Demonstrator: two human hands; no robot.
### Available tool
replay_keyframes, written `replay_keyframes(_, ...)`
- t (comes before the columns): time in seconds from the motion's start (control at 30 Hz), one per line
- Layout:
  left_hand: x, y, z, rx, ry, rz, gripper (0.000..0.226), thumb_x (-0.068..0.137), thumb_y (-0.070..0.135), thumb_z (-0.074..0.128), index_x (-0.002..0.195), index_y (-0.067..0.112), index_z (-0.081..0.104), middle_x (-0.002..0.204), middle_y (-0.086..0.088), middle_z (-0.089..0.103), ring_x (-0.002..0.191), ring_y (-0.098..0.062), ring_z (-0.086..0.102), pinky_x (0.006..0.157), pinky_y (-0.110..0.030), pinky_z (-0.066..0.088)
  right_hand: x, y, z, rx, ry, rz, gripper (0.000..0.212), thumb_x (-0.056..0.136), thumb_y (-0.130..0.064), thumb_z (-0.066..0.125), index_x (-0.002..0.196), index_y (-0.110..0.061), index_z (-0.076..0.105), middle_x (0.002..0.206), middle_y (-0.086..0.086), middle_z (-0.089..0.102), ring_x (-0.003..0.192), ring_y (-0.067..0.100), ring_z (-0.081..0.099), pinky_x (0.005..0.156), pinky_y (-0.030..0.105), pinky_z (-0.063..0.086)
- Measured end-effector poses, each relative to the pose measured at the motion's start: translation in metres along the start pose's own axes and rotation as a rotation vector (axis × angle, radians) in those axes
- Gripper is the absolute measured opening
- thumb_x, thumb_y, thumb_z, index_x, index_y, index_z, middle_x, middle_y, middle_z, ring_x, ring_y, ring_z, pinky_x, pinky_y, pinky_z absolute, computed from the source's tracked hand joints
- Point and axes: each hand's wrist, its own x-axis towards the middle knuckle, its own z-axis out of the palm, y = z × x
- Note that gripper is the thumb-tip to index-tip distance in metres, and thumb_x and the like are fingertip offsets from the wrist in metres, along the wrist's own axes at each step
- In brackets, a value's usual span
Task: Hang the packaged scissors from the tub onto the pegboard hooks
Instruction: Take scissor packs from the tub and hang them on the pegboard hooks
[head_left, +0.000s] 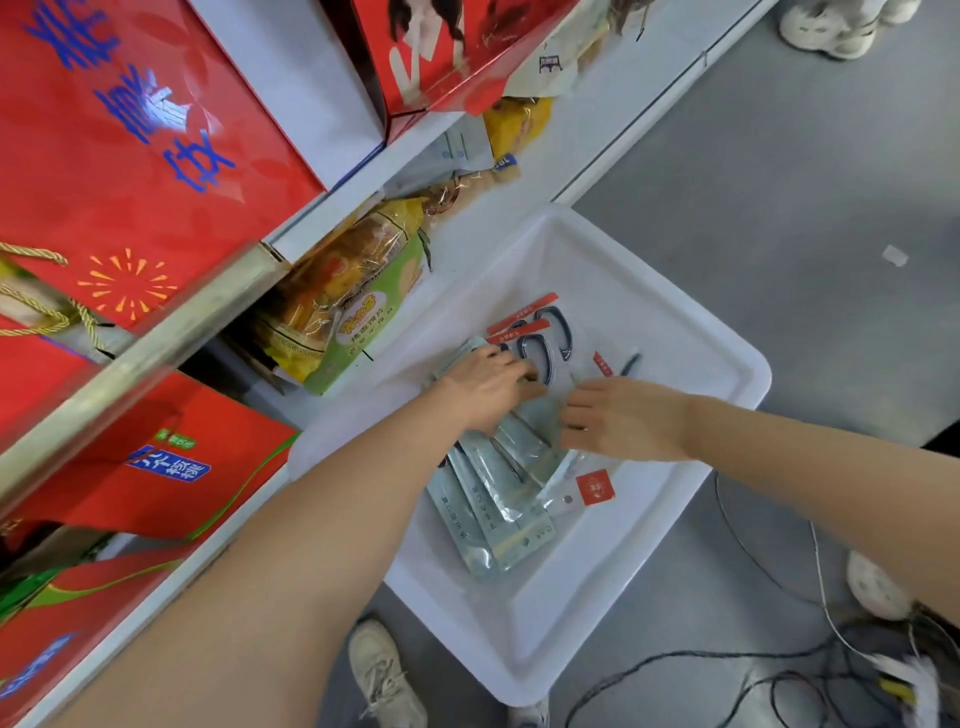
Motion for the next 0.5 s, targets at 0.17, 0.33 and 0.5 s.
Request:
replay_keyframes(0.17, -0.004, 0.000, -0.017, -0.032, 0.062, -0.077, 0.065, 0.077, 0.040, 0.076, 0.135, 0.026, 0.050, 0.125, 0.001, 0.053, 0.119, -0.025, 0.044, 0.098, -0.036, 0.039, -0.026, 0.003, -0.023, 0.138, 0.037, 0.368, 0.039, 0.058, 0.009, 0.071, 0.090, -0.013, 0.067, 0.072, 0.001, 0.062, 0.063, 0.024, 0.058, 0.054, 0.030, 0.050)
replay_keyframes(0.33, -0.048, -0.010, -0.024, -0.472, 0.213, -0.385, 0.029, 0.096, 0.027, 0.057, 0.124, 0.018, 0.054, 0.115, -0.002, 0.061, 0.095, -0.027, 0.063, 0.066, -0.032, 0.041, -0.013, -0.006, -0.057, 0.630, 0.154, 0.923, 0.015, 0.090, -0.016, 0.065, 0.103, -0.014, 0.058, 0.090, 0.003, 0.065, 0.078, 0.026, 0.058, 0.069, 0.033, 0.046)
replay_keyframes(0.5, -0.120, -0.002, -0.043, -1.259, 0.723, -0.839, 0.028, 0.092, 0.032, 0.065, 0.102, 0.008, 0.056, 0.081, -0.012, 0.063, 0.075, -0.028, 0.060, 0.062, -0.036, 0.043, 0.013, -0.016, -0.104, 1.078, 0.457, 1.132, 0.022, 0.082, -0.019, 0.071, 0.087, -0.030, 0.052, 0.079, -0.005, 0.062, 0.074, 0.023, 0.058, 0.070, 0.041, 0.048)
